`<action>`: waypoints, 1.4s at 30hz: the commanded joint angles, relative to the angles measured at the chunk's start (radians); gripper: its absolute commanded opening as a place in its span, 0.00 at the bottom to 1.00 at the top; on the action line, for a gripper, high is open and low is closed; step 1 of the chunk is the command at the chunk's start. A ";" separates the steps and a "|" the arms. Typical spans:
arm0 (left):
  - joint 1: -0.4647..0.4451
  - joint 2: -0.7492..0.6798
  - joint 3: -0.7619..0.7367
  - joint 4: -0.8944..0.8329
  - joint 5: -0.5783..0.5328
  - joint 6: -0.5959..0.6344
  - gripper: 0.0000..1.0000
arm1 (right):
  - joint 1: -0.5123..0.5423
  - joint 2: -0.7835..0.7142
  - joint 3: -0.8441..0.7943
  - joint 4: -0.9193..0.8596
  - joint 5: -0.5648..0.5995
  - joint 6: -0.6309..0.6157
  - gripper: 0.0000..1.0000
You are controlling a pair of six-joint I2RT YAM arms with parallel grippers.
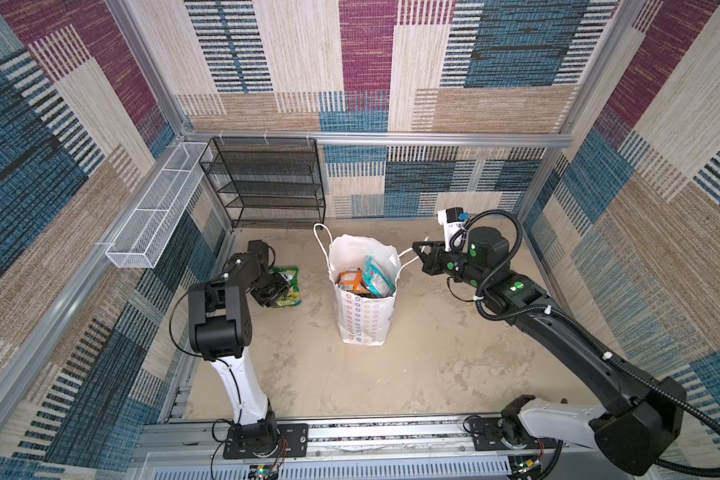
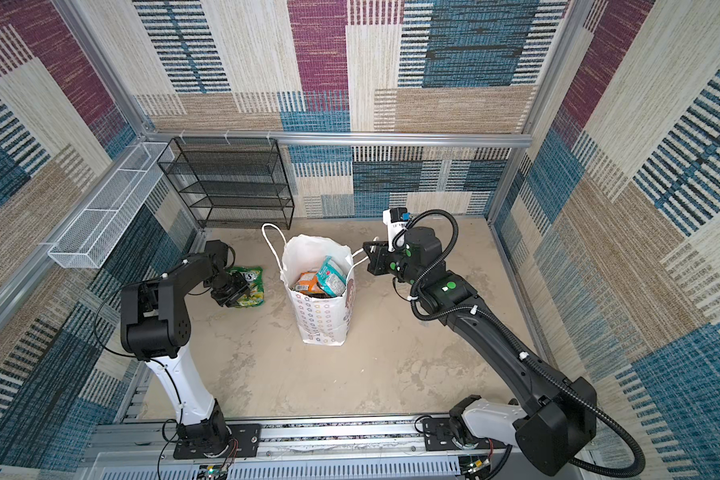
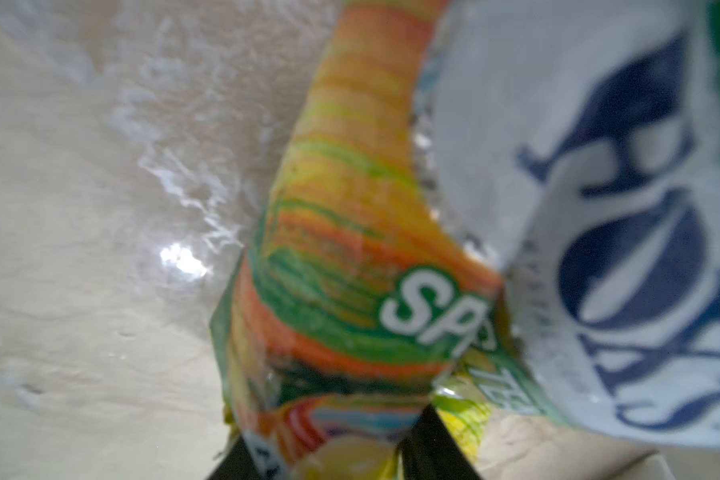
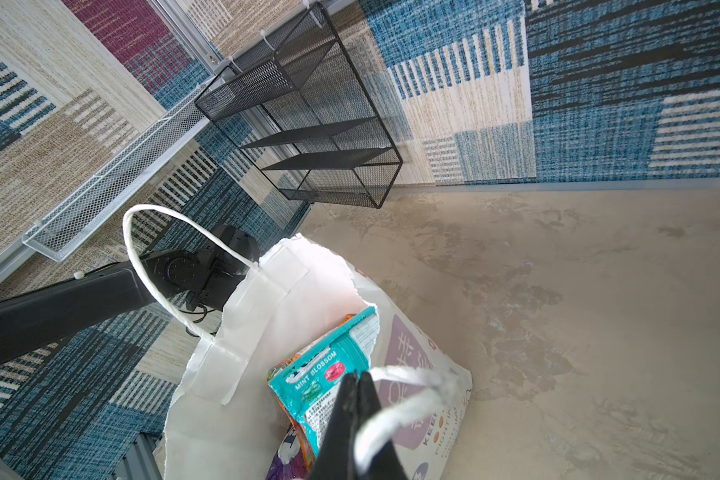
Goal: Place the snacks into the paper bag
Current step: 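Lift the green Fox's packet and swing it toward the bag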
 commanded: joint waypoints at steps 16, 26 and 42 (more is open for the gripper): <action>-0.036 -0.467 -0.157 0.078 0.117 -0.095 0.19 | -0.001 -0.036 -0.014 0.051 -0.007 0.043 0.00; -0.040 -0.901 -0.133 0.056 0.148 -0.197 0.18 | -0.001 -0.038 -0.015 0.059 -0.032 0.043 0.00; -0.589 -0.781 0.273 -0.034 -0.060 -0.069 0.15 | -0.001 -0.077 -0.017 0.041 -0.025 0.042 0.00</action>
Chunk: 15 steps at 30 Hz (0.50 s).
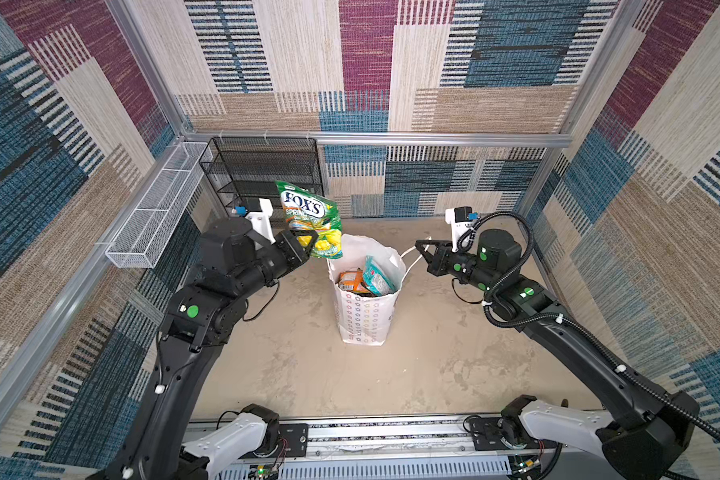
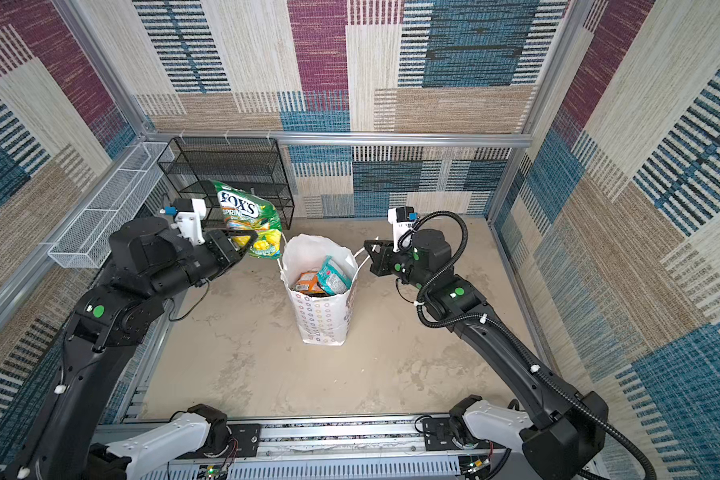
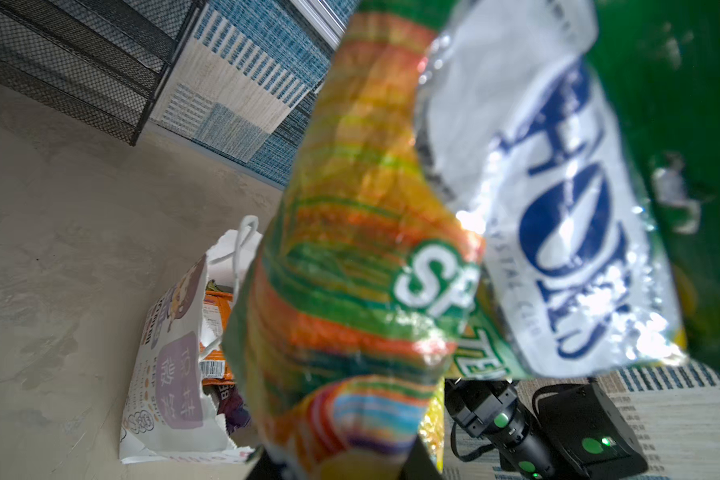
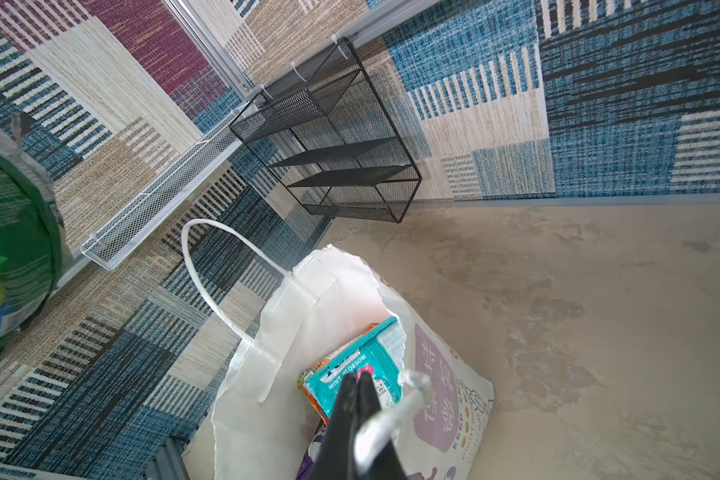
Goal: Place the snacks into the paper bag
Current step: 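Lift the green Fox's packet and swing it toward the bag, then lower the green packet into the bag opening with the left gripper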
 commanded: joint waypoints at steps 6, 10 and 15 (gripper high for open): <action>-0.175 0.208 0.094 -0.060 -0.087 0.180 0.15 | -0.001 -0.004 0.000 0.020 -0.001 0.001 0.00; -0.222 0.317 0.172 -0.148 -0.126 0.233 0.15 | 0.000 -0.001 0.000 0.018 0.001 -0.003 0.00; -0.227 0.391 0.176 -0.197 -0.151 0.266 0.15 | 0.000 0.004 -0.001 0.019 -0.002 -0.004 0.00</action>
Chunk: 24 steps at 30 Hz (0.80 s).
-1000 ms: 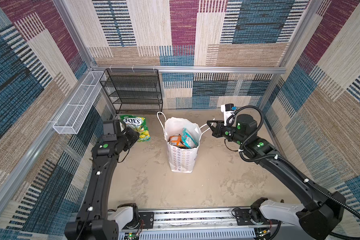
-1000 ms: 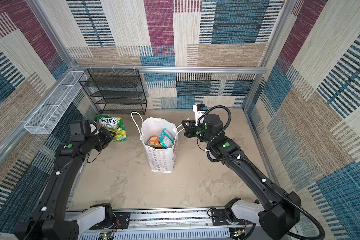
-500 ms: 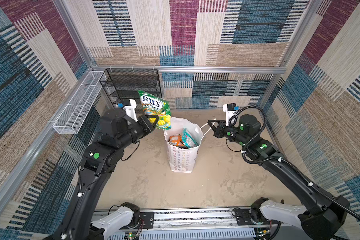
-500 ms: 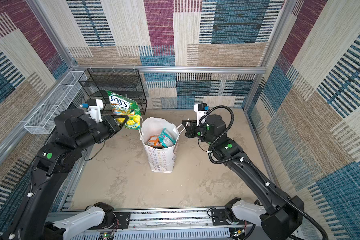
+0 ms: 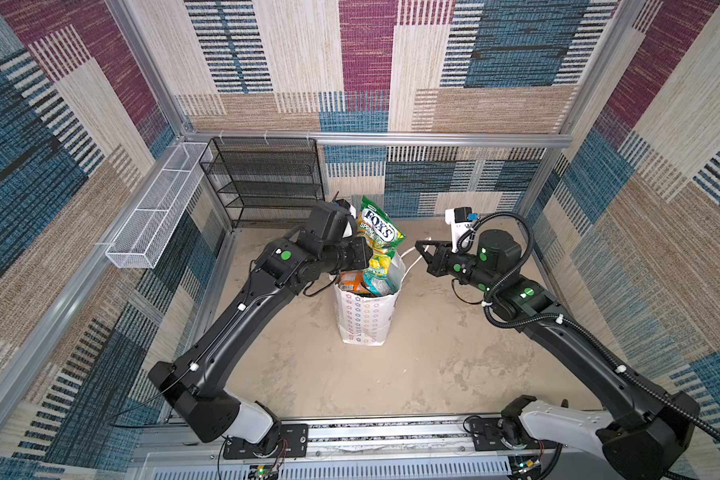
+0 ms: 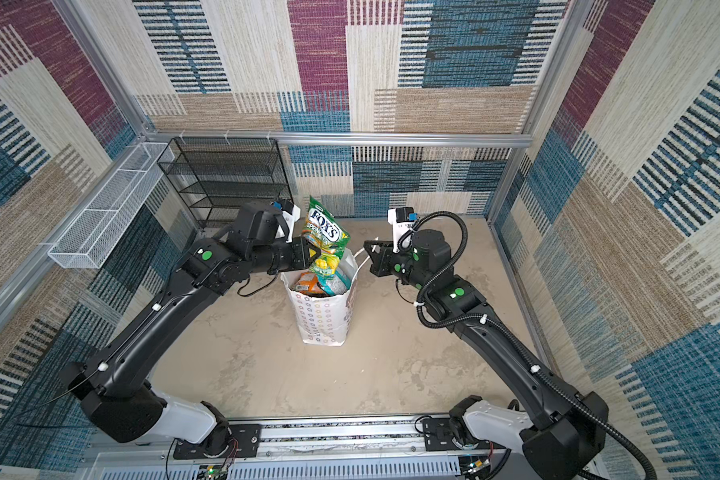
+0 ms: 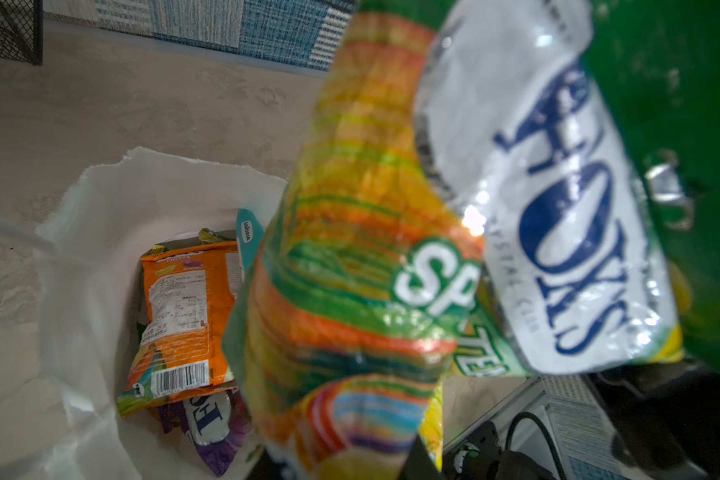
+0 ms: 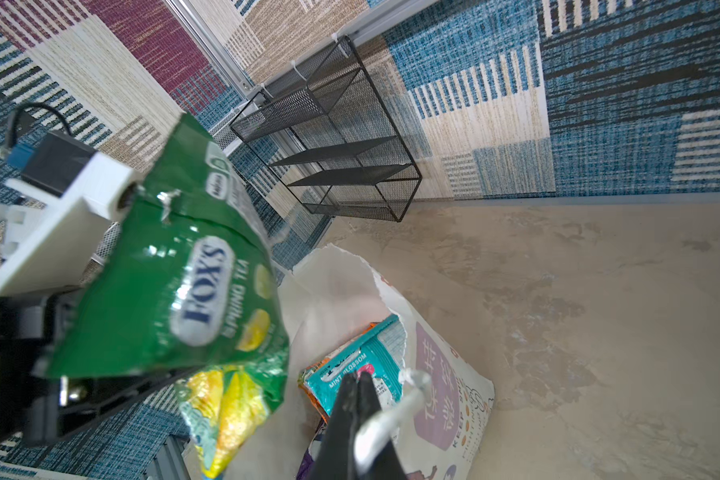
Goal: Place the snacks into the paper bag
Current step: 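Lower the green packet into the bag opening with the left gripper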
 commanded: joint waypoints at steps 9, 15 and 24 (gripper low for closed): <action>0.001 0.090 -0.026 -0.097 -0.103 0.119 0.15 | 0.000 0.001 -0.002 0.020 0.003 -0.006 0.00; -0.001 0.145 -0.028 -0.157 -0.149 0.148 0.15 | 0.000 -0.002 0.000 0.017 0.006 -0.006 0.00; -0.001 0.220 -0.033 -0.214 -0.166 0.211 0.17 | -0.001 0.007 0.001 0.020 0.001 -0.004 0.00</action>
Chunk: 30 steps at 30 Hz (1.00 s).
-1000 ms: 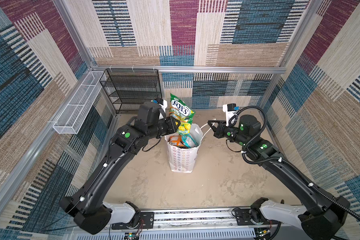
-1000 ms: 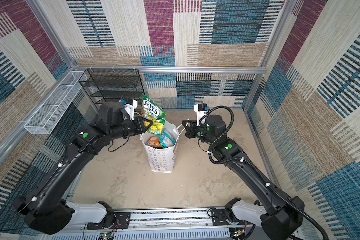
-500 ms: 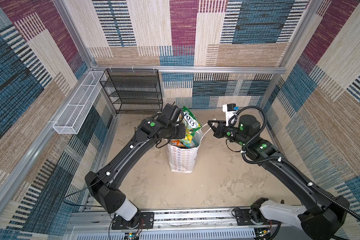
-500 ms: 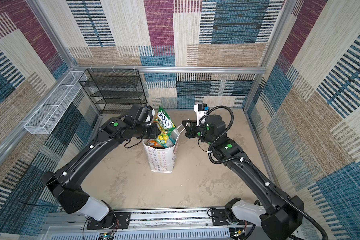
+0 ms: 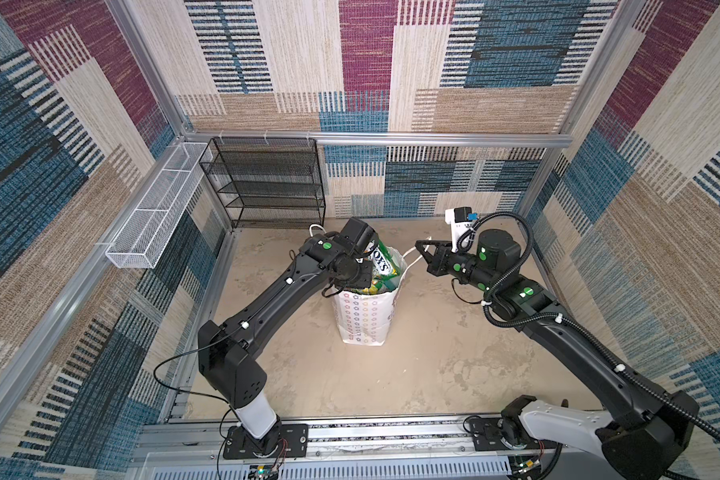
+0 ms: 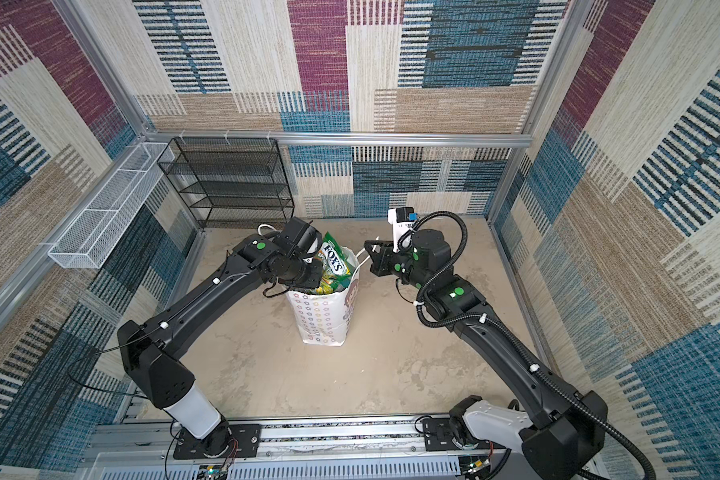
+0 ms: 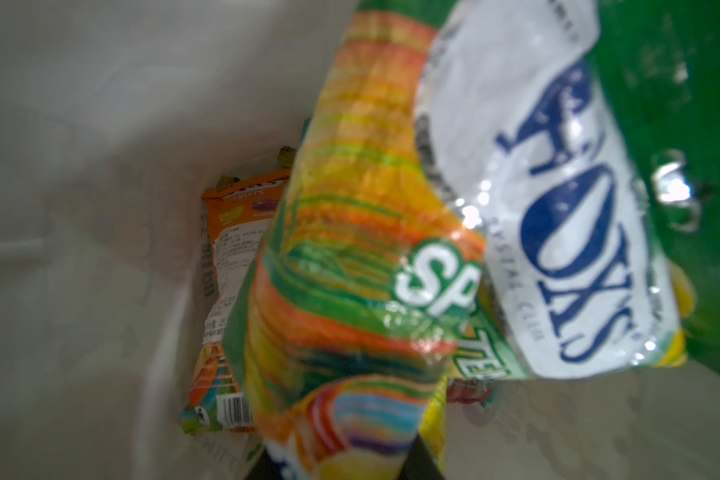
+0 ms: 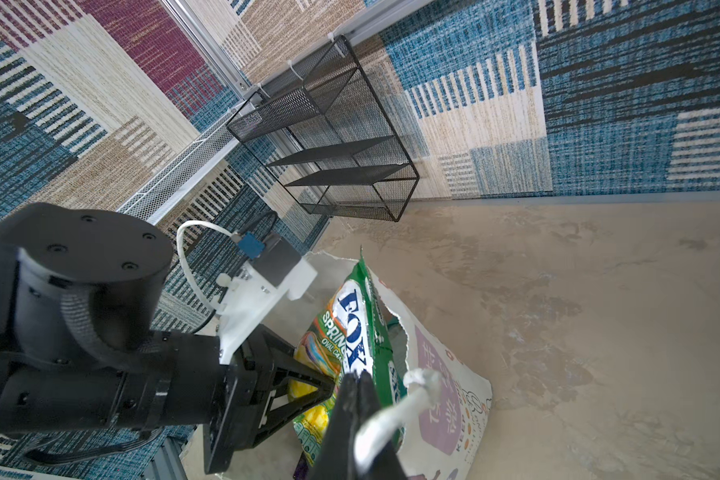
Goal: Place the snacks into the paper bag
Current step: 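Lower the green packet into the bag opening with the left gripper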
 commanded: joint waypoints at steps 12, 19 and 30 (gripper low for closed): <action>0.001 0.044 -0.024 -0.100 -0.091 0.068 0.25 | -0.001 0.000 0.000 0.018 0.005 -0.006 0.00; -0.001 -0.040 0.083 -0.104 0.005 0.017 0.51 | 0.000 0.000 0.000 0.018 0.006 -0.006 0.00; -0.029 0.021 0.252 -0.098 0.026 0.004 0.47 | -0.001 -0.002 0.000 0.017 0.004 -0.002 0.00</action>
